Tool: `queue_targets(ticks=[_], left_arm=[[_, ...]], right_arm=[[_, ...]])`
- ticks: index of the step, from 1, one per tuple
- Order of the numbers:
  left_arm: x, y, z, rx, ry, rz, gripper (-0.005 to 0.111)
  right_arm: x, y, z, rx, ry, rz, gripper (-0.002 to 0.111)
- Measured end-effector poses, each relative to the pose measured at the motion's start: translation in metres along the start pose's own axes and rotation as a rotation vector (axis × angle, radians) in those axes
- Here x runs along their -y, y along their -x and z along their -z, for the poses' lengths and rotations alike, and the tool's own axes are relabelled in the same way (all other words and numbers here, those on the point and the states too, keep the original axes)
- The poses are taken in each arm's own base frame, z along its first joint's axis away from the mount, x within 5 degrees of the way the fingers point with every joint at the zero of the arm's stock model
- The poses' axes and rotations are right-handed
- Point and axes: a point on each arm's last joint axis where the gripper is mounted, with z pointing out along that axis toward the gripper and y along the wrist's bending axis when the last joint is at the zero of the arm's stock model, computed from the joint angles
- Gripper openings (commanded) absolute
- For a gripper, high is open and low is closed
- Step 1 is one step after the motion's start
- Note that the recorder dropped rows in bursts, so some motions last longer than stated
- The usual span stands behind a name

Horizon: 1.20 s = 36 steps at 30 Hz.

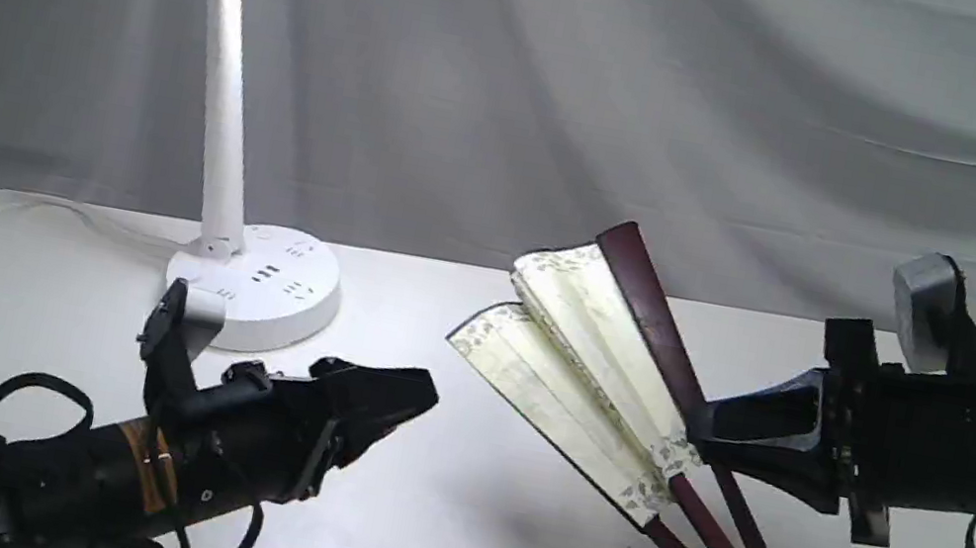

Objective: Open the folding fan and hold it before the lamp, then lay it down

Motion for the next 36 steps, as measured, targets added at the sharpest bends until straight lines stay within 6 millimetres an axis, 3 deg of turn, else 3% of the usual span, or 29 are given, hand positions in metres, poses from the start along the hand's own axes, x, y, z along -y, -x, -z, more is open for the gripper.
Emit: queue_targets(ticks=[12, 22, 36], left_arm=[[-0.01, -0.003, -0.032, -0.082, -0.142, 0.144, 0.051], [-0.026, -0.012, -0.037, -0.103, -0.117, 0.217, 0.051], [0.014, -0.034, -0.069, -0.091, -0.211, 0.222, 0.051]], right_arm=[[0.0, 0.0, 0.0, 0.002, 0.001, 0.012, 0.0], [0.0, 0.001, 0.0, 0.006, 0.004, 0.019, 0.0], [-0.001, 0.001, 0.0, 0.013, 0.007, 0.02, 0.0]])
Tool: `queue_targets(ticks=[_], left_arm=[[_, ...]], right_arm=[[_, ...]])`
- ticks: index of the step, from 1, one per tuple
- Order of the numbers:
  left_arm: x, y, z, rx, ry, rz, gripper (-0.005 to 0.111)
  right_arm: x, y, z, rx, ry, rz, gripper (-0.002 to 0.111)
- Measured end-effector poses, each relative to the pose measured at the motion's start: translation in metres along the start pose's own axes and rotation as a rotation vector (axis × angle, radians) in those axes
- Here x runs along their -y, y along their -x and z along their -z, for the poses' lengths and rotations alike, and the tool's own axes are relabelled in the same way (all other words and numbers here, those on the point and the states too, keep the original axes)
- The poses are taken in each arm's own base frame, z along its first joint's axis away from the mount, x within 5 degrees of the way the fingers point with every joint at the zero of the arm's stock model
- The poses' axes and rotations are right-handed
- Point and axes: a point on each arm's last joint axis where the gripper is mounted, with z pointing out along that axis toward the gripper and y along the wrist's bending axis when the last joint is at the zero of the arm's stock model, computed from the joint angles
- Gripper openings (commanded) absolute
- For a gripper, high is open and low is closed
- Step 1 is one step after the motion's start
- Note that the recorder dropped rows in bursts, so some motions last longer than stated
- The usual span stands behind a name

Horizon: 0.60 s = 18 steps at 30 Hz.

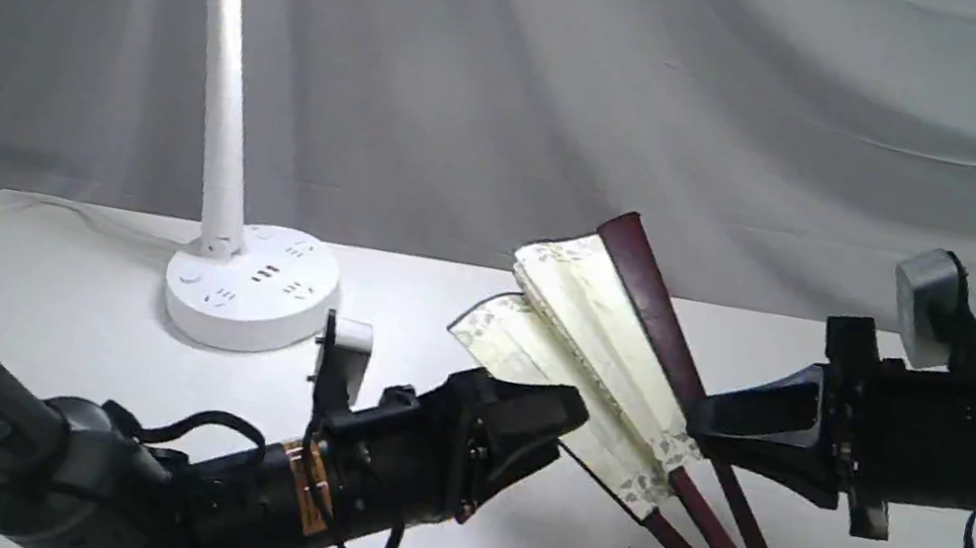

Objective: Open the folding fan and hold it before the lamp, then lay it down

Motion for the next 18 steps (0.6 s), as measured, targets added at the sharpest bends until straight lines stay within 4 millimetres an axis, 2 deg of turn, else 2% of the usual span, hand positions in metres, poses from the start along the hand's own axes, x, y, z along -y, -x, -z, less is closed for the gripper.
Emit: queue_targets(ticks=[7, 10, 12, 18], left_arm=[[0.002, -0.002, -0.004, 0.055, -0.001, 0.055, 0.051], [0.004, -0.006, -0.006, 0.047, -0.005, 0.074, 0.047], [0.005, -0.009, -0.007, 0.043, -0.007, 0.081, 0.04], [0.005, -0.01, -0.008, 0.052, -0.007, 0.092, 0.009]], right_arm=[[0.0, 0.0, 0.0, 0.0, 0.0, 0.0, 0.0], [0.0, 0.0, 0.0, 0.0, 0.0, 0.0, 0.0], [0.0, 0.0, 0.0, 0.0, 0.0, 0.0, 0.0], [0.0, 0.0, 0.0, 0.005, 0.003, 0.001, 0.0]])
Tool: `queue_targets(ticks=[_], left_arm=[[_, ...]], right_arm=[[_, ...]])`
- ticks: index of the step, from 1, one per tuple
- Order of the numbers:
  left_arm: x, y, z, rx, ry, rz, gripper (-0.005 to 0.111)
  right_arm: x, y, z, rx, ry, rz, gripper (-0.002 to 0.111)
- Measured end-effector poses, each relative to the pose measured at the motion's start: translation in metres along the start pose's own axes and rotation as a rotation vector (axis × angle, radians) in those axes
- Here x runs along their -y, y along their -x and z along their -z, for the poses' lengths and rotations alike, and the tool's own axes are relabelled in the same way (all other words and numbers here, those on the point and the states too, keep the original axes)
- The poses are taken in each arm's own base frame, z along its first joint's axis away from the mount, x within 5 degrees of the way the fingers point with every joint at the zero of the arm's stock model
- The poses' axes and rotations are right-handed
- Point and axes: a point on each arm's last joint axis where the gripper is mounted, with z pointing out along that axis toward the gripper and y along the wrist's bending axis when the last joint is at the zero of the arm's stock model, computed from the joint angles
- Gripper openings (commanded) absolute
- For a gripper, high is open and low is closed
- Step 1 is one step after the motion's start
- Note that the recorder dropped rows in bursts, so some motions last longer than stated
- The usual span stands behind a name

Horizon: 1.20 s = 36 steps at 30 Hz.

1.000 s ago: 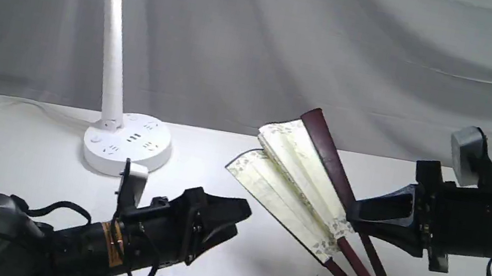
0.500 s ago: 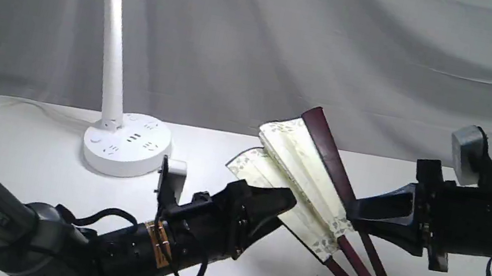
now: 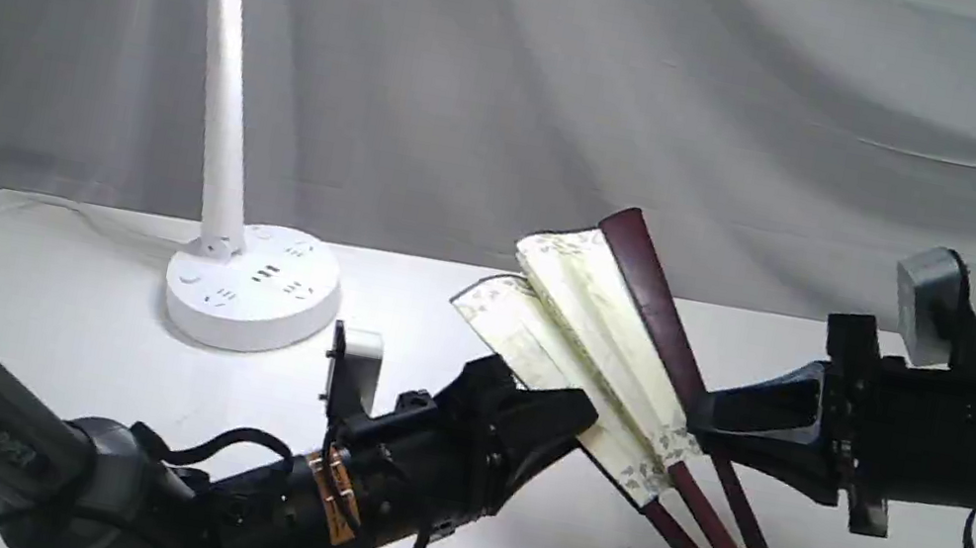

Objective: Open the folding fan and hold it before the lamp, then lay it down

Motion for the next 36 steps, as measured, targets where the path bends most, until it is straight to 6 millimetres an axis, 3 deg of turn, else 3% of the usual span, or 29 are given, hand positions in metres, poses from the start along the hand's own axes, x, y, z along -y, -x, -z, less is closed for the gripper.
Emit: queue_targets(ticks=[2, 8, 13, 18, 26, 30, 35, 36], left_arm=[[0.0005, 0.0004, 0.0, 0.005, -0.006, 0.01, 0.0], [0.0036, 0.0019, -0.0011, 0.023, -0.033, 0.026, 0.001], [0.0039, 0.0028, -0.0011, 0.032, -0.037, 0.029, 0.011], [0.0017, 0.0042, -0.0011, 0.047, -0.014, 0.032, 0.03], [0.0015, 0.0068, -0.0009, 0.076, -0.012, 0.043, 0.031], [0.0015, 0.0068, -0.0009, 0.077, -0.012, 0.043, 0.026], [0.0017, 0.0068, -0.0009, 0.077, -0.014, 0.043, 0.0], [0.0026, 0.0069, -0.0009, 0.077, -0.024, 0.045, 0.0]], right_arm=[[0.0, 0.0001, 0.0, 0.001, 0.0, 0.0, 0.0], [0.0007, 0.0001, -0.0001, 0.005, -0.006, 0.01, 0.0], [0.0005, 0.0005, -0.0001, 0.009, -0.004, 0.009, 0.0], [-0.0001, 0.0004, -0.0001, 0.009, 0.004, 0.008, 0.0], [-0.0032, -0.0015, -0.0061, -0.009, 0.01, 0.015, 0.0], [-0.0041, -0.0021, -0.0077, -0.014, 0.012, 0.017, 0.0], [-0.004, -0.0022, -0.0077, -0.016, 0.012, 0.017, 0.0], [-0.0037, -0.0023, -0.0077, -0.016, 0.008, 0.018, 0.0]])
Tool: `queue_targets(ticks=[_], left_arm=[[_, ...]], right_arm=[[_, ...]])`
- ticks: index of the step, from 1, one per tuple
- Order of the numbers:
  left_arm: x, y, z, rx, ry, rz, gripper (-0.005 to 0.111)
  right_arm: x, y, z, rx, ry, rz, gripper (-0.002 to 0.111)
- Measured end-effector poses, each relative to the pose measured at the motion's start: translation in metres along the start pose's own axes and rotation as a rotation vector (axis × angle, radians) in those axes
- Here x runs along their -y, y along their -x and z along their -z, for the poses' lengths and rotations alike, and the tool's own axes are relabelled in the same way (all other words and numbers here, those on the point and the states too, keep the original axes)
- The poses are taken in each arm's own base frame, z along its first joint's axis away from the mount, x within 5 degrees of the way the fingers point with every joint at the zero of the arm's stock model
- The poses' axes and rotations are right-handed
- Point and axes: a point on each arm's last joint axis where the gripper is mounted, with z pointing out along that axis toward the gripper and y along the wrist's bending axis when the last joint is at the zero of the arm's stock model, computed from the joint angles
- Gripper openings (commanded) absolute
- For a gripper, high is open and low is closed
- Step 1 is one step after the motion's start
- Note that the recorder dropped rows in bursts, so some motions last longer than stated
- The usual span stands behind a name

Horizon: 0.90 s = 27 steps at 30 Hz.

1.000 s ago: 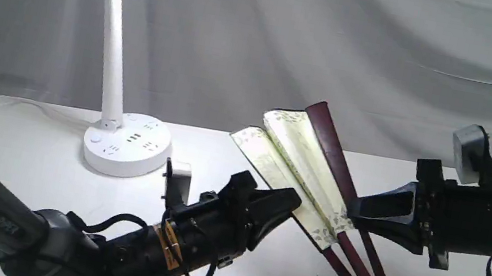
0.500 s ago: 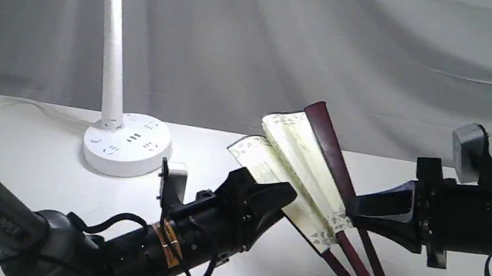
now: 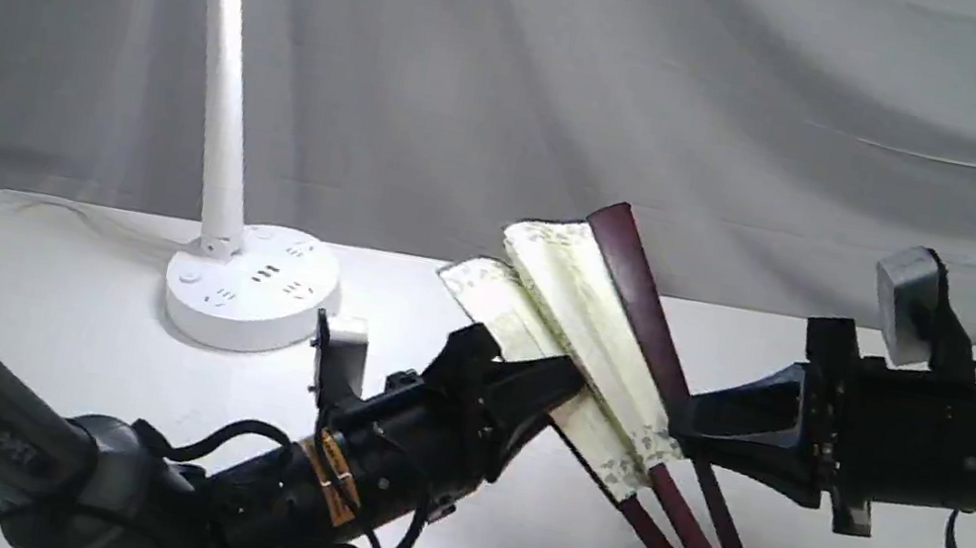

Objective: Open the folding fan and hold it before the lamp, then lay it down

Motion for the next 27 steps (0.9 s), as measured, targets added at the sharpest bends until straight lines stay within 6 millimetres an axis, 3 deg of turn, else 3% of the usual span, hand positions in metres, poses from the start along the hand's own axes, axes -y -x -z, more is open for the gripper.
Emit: queue_targets(ticks=[12, 19, 27], left_arm=[[0.002, -0.002, 0.0, -0.019, -0.017, 0.028, 0.0], [0.012, 0.004, -0.016, -0.093, -0.045, 0.011, 0.0], [0.016, 0.005, -0.021, -0.192, -0.06, -0.01, 0.0]], right_arm=[[0.002, -0.002, 0.0, -0.018, -0.017, 0.009, 0.0], [0.0, -0.002, 0.001, -0.019, -0.01, 0.01, 0.001], [0.0, -0.002, 0.002, -0.018, -0.007, 0.009, 0.026]])
